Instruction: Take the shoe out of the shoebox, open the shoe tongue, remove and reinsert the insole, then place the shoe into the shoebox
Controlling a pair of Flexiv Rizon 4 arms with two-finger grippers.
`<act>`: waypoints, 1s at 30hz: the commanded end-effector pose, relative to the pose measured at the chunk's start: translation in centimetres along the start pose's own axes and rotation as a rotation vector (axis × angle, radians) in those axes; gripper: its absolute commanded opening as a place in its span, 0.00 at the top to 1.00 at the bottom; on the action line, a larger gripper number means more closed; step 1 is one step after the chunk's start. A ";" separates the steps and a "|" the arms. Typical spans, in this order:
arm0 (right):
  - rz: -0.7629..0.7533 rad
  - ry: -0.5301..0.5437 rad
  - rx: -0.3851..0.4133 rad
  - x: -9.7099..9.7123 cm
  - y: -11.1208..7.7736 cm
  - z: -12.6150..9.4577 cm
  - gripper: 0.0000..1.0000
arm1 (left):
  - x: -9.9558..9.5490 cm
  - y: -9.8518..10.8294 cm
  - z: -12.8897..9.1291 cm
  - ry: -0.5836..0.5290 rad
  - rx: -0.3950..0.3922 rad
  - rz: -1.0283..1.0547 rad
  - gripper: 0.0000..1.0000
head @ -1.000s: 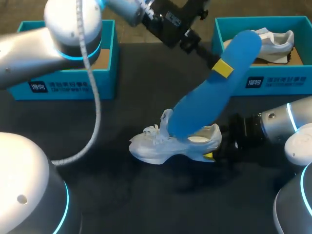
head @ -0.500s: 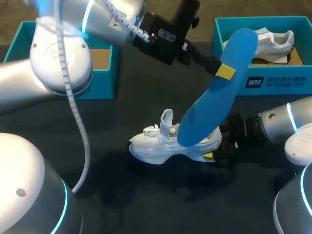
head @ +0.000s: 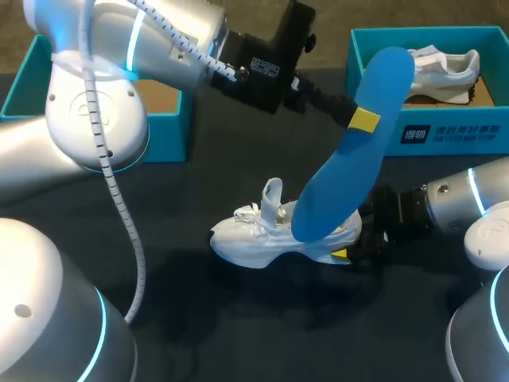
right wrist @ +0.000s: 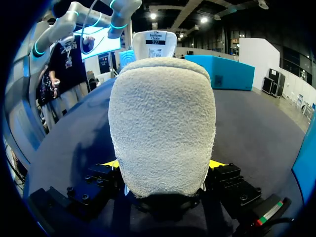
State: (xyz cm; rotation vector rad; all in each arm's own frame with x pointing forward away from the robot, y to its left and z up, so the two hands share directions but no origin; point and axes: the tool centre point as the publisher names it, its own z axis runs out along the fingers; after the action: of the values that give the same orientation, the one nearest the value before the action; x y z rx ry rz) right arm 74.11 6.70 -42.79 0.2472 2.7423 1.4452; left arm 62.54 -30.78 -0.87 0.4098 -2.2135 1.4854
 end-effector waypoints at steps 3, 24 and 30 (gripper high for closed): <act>0.001 -0.002 0.003 0.0 -0.1 0.2 1.00 | 1.1 -1.5 -0.1 0.031 0.089 -0.029 1.00; 0.001 -0.002 0.003 0.0 -0.1 0.2 1.00 | 4.7 -4.0 -4.5 0.097 0.286 -0.208 1.00; 0.001 -0.002 0.003 0.0 -0.1 0.2 1.00 | 4.9 -2.5 -5.8 0.111 0.295 -0.217 1.00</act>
State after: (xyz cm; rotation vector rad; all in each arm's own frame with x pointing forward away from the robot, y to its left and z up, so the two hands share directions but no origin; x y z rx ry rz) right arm 74.11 6.70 -42.79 0.2472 2.7423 1.4453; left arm 61.13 -28.95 6.59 0.6252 -1.8198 1.6568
